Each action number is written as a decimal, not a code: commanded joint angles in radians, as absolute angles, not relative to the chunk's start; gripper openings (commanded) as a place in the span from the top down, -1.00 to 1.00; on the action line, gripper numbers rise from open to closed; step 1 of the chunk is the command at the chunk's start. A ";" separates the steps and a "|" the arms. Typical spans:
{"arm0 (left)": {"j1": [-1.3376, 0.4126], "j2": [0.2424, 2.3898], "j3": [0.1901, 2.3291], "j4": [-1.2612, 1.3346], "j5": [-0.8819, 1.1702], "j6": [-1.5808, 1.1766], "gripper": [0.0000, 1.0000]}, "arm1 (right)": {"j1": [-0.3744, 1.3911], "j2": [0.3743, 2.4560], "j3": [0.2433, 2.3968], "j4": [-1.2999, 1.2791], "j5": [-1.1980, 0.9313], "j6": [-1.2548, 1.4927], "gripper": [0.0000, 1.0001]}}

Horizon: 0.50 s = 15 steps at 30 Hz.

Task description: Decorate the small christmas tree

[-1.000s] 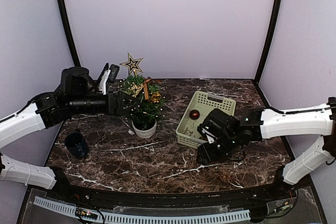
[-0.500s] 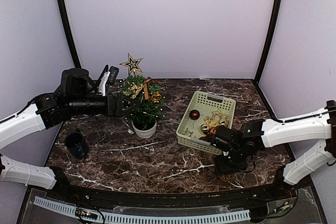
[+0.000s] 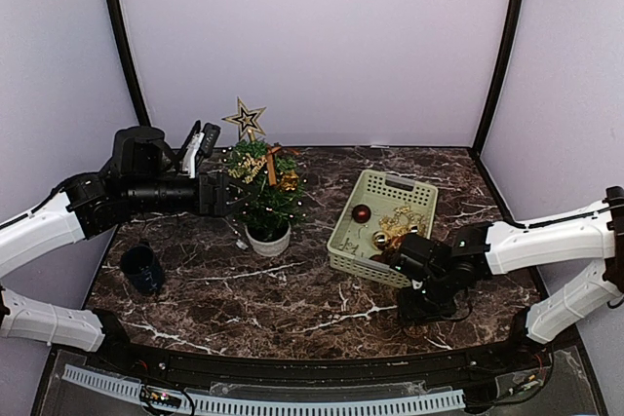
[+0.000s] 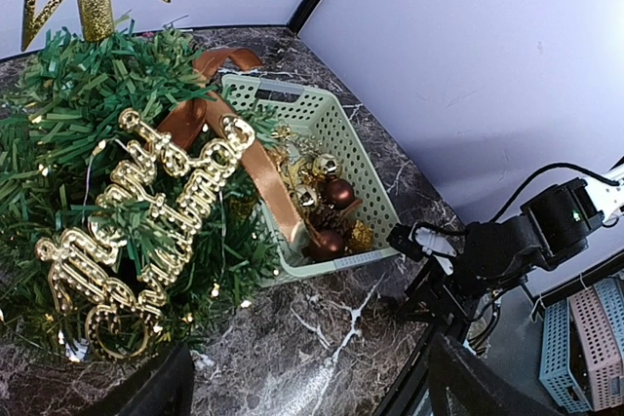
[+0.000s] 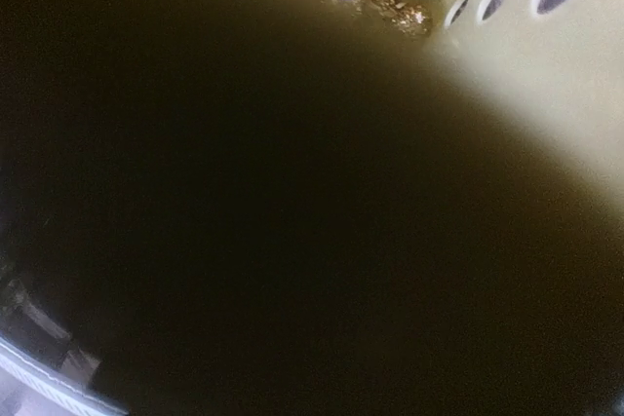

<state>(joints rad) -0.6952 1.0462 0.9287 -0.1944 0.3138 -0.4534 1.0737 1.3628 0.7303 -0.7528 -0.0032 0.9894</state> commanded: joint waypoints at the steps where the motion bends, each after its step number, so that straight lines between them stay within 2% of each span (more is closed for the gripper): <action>1: -0.686 1.046 0.934 -0.202 0.331 -0.435 -0.71 | 1.092 1.353 0.714 -0.795 -0.009 1.012 -0.15; 4: -0.685 1.045 0.934 -0.202 0.329 -0.432 -0.72 | 1.114 1.352 0.739 -0.812 -0.003 1.013 -0.17; 12: -0.680 1.043 0.931 -0.201 0.329 -0.426 -0.71 | 1.151 1.276 0.776 -0.890 0.078 1.073 -0.39; 15: -0.680 1.042 0.929 -0.198 0.328 -0.426 -0.71 | 1.151 1.231 0.748 -0.882 0.085 1.121 -0.37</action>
<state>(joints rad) -0.6865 1.0481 0.9287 -0.1967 0.3183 -0.4442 1.1412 1.2877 0.7528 -0.8494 0.0448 1.0512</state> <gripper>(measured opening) 0.857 0.696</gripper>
